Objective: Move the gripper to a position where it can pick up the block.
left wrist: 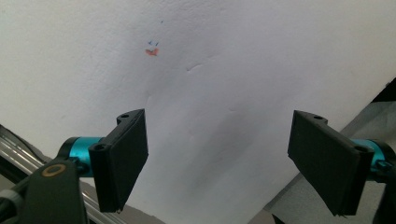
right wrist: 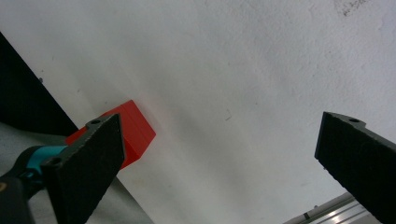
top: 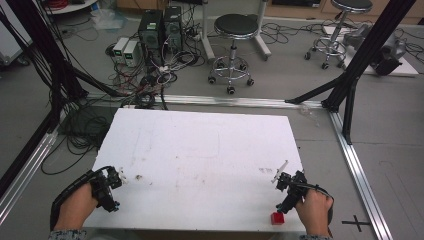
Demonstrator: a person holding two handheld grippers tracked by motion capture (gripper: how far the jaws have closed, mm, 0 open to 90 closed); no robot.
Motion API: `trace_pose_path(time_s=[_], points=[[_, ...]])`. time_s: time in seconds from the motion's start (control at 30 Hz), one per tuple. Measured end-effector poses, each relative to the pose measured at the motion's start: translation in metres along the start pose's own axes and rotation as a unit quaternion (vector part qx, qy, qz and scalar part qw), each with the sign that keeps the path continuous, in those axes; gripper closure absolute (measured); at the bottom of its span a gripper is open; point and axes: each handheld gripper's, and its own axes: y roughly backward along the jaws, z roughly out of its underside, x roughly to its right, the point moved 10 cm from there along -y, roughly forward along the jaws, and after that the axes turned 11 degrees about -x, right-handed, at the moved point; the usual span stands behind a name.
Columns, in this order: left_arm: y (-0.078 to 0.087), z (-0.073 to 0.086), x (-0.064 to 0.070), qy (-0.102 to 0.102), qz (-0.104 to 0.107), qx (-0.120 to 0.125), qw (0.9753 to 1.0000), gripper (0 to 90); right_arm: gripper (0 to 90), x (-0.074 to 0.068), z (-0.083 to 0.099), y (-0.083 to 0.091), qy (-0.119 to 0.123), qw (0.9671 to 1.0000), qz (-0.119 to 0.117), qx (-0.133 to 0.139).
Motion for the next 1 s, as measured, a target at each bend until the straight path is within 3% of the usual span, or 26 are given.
trace_pose_path(time_s=[0.43, 0.53, 1.0], points=[[0.0009, -0.0023, 0.0015, -0.003, 0.003, 0.002, 1.0000, 20.6, 0.8, 0.0019, 0.0036, 0.0025, -0.007, 0.9999, -0.003, 0.007], [0.0000, -0.0028, 0.0024, -0.004, 0.005, 0.003, 1.0000, 20.6, 0.8, 0.0060, 0.0029, 0.0044, -0.020, 0.9997, 0.006, 0.017], [0.0021, -0.0034, 0.0027, -0.006, 0.001, 0.005, 1.0000, 20.7, 0.8, 0.0082, 0.0063, 0.0051, -0.012, 0.9996, 0.016, 0.020]])
